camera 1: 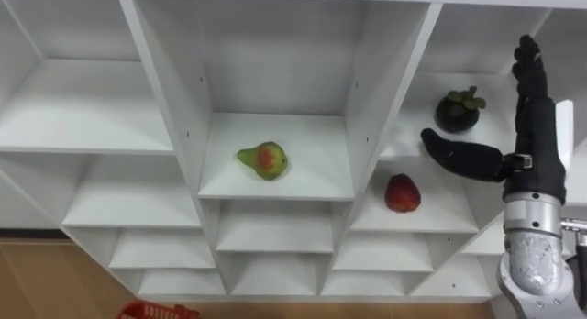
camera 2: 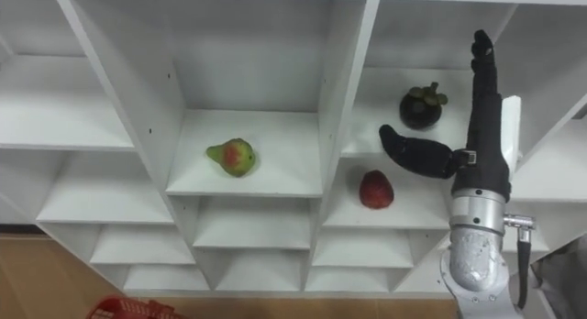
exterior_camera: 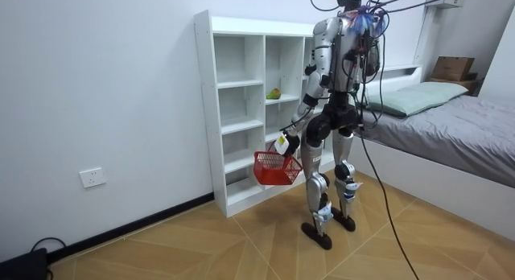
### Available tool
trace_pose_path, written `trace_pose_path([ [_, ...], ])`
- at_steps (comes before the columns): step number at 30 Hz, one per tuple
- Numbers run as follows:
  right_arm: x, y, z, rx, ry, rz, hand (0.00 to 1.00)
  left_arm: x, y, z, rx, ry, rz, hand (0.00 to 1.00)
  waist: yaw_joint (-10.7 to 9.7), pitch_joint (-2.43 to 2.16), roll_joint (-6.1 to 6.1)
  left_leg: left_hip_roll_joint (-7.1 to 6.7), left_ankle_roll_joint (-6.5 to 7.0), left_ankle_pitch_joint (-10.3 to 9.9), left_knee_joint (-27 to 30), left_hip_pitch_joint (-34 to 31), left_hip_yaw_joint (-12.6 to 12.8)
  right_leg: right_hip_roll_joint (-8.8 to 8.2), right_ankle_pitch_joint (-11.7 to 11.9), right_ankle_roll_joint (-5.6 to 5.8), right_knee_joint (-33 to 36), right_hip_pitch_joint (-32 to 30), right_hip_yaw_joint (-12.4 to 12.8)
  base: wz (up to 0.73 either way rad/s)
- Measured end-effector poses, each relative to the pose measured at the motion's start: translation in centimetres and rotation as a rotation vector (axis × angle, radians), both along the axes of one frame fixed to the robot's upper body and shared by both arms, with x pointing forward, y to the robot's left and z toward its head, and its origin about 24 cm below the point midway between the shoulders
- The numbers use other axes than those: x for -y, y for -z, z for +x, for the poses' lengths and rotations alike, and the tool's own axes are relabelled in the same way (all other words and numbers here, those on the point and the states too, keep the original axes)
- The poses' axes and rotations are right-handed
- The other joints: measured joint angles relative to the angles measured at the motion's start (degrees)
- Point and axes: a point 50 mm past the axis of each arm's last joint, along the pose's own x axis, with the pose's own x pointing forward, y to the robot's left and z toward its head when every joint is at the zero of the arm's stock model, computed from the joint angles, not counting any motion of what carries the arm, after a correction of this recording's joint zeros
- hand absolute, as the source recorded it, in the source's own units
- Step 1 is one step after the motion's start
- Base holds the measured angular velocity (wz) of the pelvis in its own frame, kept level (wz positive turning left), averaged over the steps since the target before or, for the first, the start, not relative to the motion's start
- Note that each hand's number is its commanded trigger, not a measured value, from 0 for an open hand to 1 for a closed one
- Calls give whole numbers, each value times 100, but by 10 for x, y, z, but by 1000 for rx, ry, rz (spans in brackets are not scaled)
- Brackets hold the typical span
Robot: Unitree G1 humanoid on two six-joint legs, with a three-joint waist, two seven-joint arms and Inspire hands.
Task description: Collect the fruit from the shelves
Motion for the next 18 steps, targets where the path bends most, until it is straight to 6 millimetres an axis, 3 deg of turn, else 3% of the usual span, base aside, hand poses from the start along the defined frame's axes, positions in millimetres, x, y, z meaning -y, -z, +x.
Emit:
trace_pose_path([
  [7,12,3,6,-30,45,-8,0,-2,0,-3,-11,-26,3,100,21,-4,-7,-6,9,8,10,18,-12,-11,0,0,2,24,-16,0],
  [18,37,6,23,-83,133,-20,0,-10,0,-12,-43,-54,21,100,52,-6,-113,-3,3,29,-2,7,-21,-12,2,-3,14,24,-44,0],
])
